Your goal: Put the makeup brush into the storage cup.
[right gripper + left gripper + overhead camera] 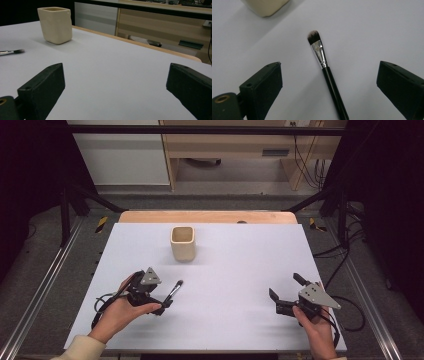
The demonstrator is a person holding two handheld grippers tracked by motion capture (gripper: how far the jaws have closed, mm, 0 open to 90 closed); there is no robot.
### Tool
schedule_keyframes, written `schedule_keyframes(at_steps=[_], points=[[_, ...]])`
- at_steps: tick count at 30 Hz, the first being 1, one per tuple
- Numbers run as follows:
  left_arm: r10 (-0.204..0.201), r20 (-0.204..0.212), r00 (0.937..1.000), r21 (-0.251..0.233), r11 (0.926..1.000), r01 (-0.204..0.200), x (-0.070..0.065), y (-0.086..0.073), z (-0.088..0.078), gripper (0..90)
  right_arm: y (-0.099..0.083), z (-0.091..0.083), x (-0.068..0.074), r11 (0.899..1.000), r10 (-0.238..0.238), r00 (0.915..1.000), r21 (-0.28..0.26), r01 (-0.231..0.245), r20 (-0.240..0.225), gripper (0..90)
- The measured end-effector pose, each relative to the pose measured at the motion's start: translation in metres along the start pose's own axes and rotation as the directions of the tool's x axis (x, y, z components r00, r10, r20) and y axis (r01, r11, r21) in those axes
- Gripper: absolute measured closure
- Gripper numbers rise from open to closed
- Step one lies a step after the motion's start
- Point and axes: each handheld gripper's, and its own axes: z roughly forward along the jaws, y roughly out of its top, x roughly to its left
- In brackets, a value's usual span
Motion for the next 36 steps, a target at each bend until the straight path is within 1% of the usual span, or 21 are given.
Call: schedule_keyframes(at_steps=[1, 3, 4, 5, 6, 8, 10, 15, 19, 23, 25, 30, 31, 32, 34, 35, 36], points=[[-0.007, 0.007, 1.0, 0.014, 0.9999, 0.007, -0.001, 0.001, 0.001, 6.0, 0.0, 0.0, 0.0, 1.0, 0.0, 1.0, 0.0, 0.0, 0.0, 2.3], [-0.009, 0.007, 0.9999, 0.038, 0.9992, 0.009, -0.001, 0.003, 0.002, 6.8, 0.0, 0.0, 0.0, 1.0, 0.0, 1.0, 0.004, 0.0, 0.0, 2.3], [-0.016, 0.0, 0.9999, 0.067, 0.9976, 0.016, -0.001, 0.005, 0.003, 7.0, 0.0, 0.0, 0.0, 1.0, 0.001, 1.0, 0.005, -0.001, 0.0, 2.3], [-0.016, 0.0, 0.9999, 0.067, 0.9976, 0.016, -0.001, 0.005, 0.003, 7.3, 0.0, 0.0, 0.0, 1.0, 0.001, 1.0, 0.005, -0.001, 0.0, 2.3], [-0.014, 0.0, 0.9999, 0.085, 0.9963, 0.014, 0.0, 0.006, 0.003, 7.9, 0.0, 0.0, 0.0, 1.0, 0.002, 1.0, 0.006, -0.002, -0.001, 2.4], [-0.032, 0.004, 0.9995, 0.106, 0.9939, 0.031, 0.002, 0.008, 0.003, 9.5, 0.0, 0.0, 0.0, 1.0, 0.004, 1.0, 0.008, -0.004, -0.002, 2.4], [-0.033, 0.005, 0.9994, 0.111, 0.9933, 0.032, 0.003, 0.008, 0.003, 10.1, 0.0, 0.001, 0.001, 1.0, 0.005, 1.0, 0.009, -0.005, -0.002, 2.4], [-0.034, -0.008, 0.9994, 0.135, 0.9903, 0.035, 0.007, 0.011, 0.004, 10.1, -0.001, 0.001, 0.0, 1.0, 0.007, 1.0, 0.017, -0.007, 0.0, 2.3], [-0.041, -0.017, 0.999, 0.143, 0.9888, 0.043, 0.01, 0.014, 0.005, 10.6, -0.001, 0.002, 0.0, 1.0, 0.002, 1.0, 0.023, -0.002, 0.002, 2.3], [-0.063, -0.021, 0.9978, 0.167, 0.9837, 0.065, 0.011, 0.014, 0.01, 10.5, -0.001, 0.002, 0.0, 1.0, -0.001, 1.0, 0.023, 0.001, 0.0, 2.4], [-0.064, -0.02, 0.9978, 0.182, 0.9811, 0.066, 0.011, 0.015, 0.012, 10.5, -0.001, 0.002, 0.0, 1.0, 0.002, 1.0, 0.025, -0.002, -0.001, 3.0], [-0.077, -0.024, 0.9968, 0.197, 0.9772, 0.08, 0.011, 0.017, 0.02, 10.6, -0.001, 0.002, 0.0, 1.0, 0.008, 1.0, 0.029, -0.008, 0.001, 3.2], [-0.073, -0.027, 0.997, 0.204, 0.976, 0.077, 0.011, 0.018, 0.021, 10.7, -0.001, 0.002, 0.0, 1.0, 0.007, 1.0, 0.027, -0.007, 0.001, 3.1], [-0.078, -0.028, 0.9965, 0.205, 0.9754, 0.082, 0.01, 0.019, 0.023, 10.7, -0.001, 0.002, -0.001, 1.0, 0.008, 1.0, 0.03, -0.008, 0.003, 3.0], [-0.072, -0.029, 0.997, 0.216, 0.9734, 0.076, 0.01, 0.02, 0.025, 10.6, -0.001, 0.002, -0.001, 0.999, 0.009, 0.9999, 0.034, -0.009, 0.005, 2.8], [-0.078, -0.03, 0.9965, 0.214, 0.9733, 0.083, 0.009, 0.021, 0.027, 10.6, -0.001, 0.002, -0.001, 0.999, 0.009, 0.9999, 0.034, -0.009, 0.005, 2.8], [-0.077, -0.03, 0.9966, 0.219, 0.9722, 0.081, 0.009, 0.021, 0.028, 10.6, -0.001, 0.002, -0.001, 0.999, 0.007, 0.9999, 0.033, -0.008, 0.007, 2.8]])
